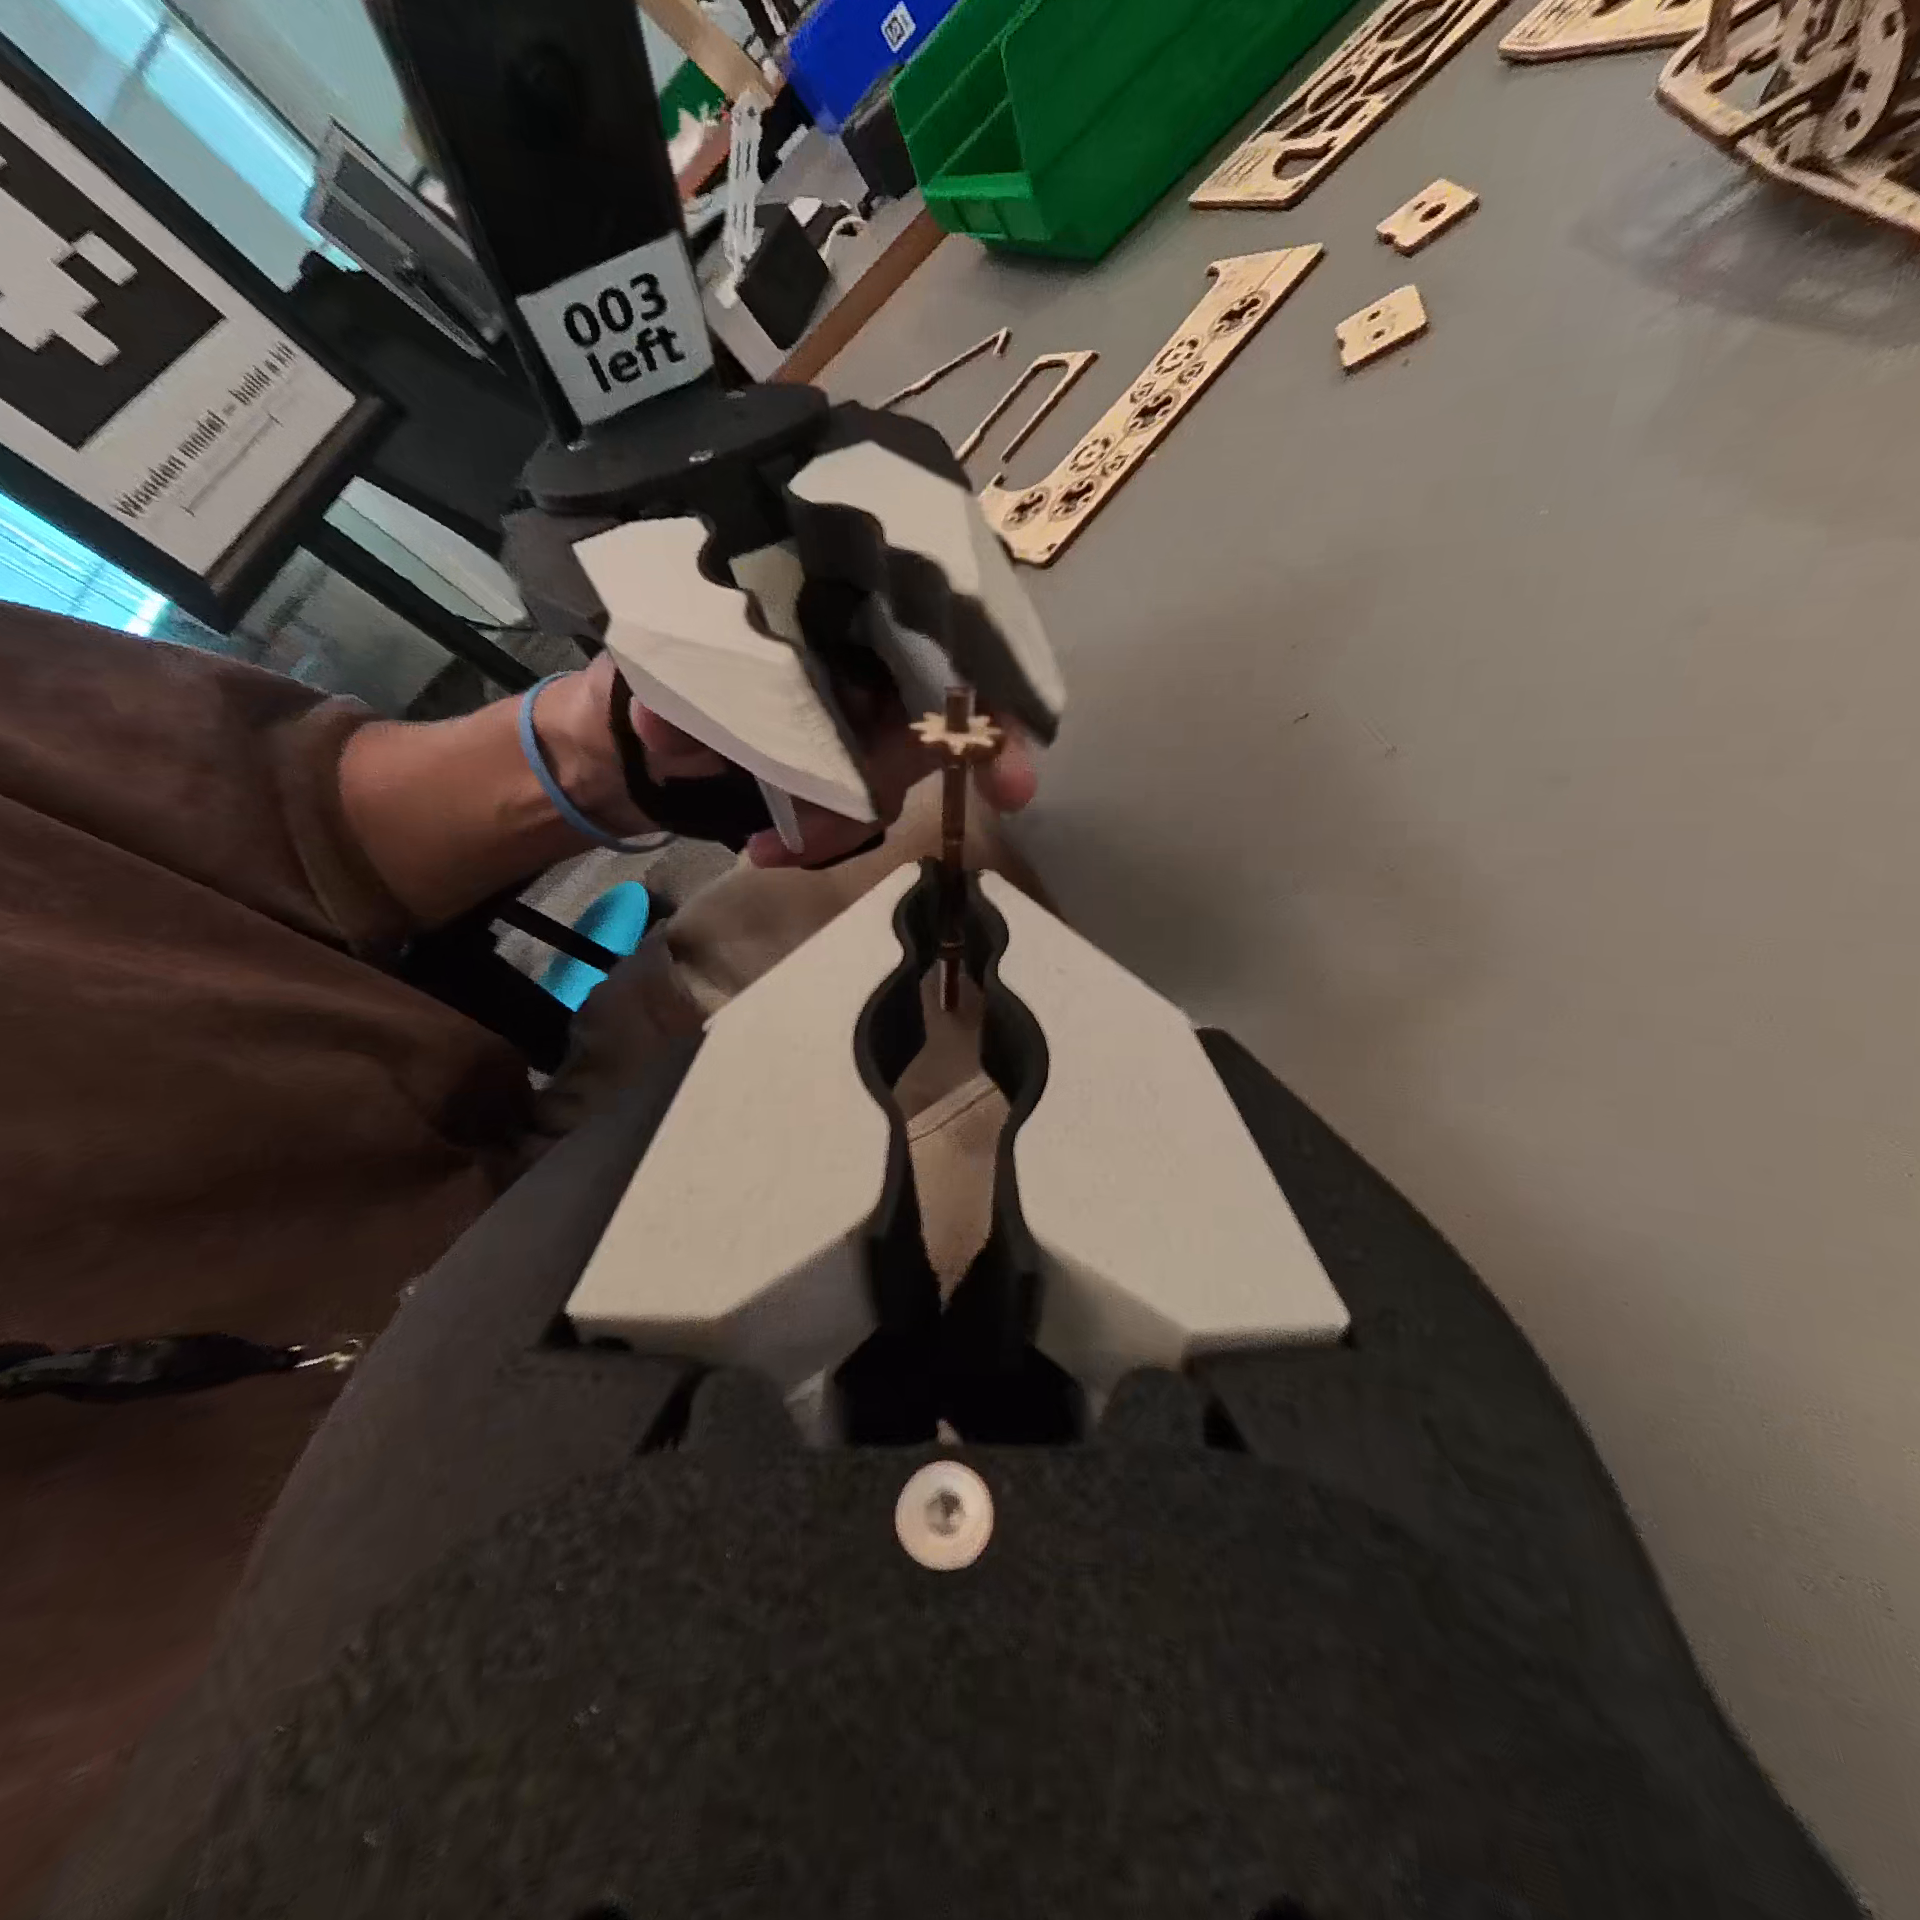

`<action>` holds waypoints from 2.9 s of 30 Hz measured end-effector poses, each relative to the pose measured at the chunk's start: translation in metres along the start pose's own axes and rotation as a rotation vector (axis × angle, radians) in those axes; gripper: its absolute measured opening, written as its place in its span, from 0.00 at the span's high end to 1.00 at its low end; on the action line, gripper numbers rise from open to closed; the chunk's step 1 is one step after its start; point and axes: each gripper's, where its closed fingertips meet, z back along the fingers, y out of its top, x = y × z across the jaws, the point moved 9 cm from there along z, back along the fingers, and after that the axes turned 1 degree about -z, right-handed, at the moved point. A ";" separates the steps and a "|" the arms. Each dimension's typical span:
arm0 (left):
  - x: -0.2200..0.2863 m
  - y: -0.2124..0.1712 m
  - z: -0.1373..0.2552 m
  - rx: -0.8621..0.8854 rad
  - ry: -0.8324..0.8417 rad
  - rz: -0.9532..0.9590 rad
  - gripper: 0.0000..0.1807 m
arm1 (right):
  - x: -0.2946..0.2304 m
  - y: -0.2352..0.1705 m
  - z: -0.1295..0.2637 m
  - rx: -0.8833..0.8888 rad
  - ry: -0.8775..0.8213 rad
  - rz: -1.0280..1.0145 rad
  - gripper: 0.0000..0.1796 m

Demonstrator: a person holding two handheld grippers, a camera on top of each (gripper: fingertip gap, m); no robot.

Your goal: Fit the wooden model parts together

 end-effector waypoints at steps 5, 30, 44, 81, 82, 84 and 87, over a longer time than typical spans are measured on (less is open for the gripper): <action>0.002 0.001 -0.002 0.021 -0.049 0.028 0.95 | -0.007 0.000 -0.001 0.019 -0.029 0.066 0.99; 0.007 0.011 0.028 0.056 -0.077 -0.036 1.00 | -0.004 0.006 0.029 0.084 0.147 0.046 0.99; -0.053 -0.005 0.046 -0.225 0.621 -0.320 0.95 | 0.065 0.022 0.086 0.237 -0.569 0.254 0.99; -0.147 0.013 0.026 -0.165 0.602 0.030 1.00 | 0.162 0.059 0.027 -0.210 -0.322 0.372 0.99; -0.146 0.013 0.026 -0.162 0.603 0.027 1.00 | 0.163 0.060 0.028 -0.201 -0.322 0.362 0.99; -0.146 0.013 0.026 -0.158 0.606 0.020 1.00 | 0.165 0.062 0.031 -0.179 -0.317 0.335 0.99; -0.144 0.014 0.025 -0.157 0.602 0.003 1.00 | 0.167 0.064 0.034 -0.148 -0.310 0.298 0.99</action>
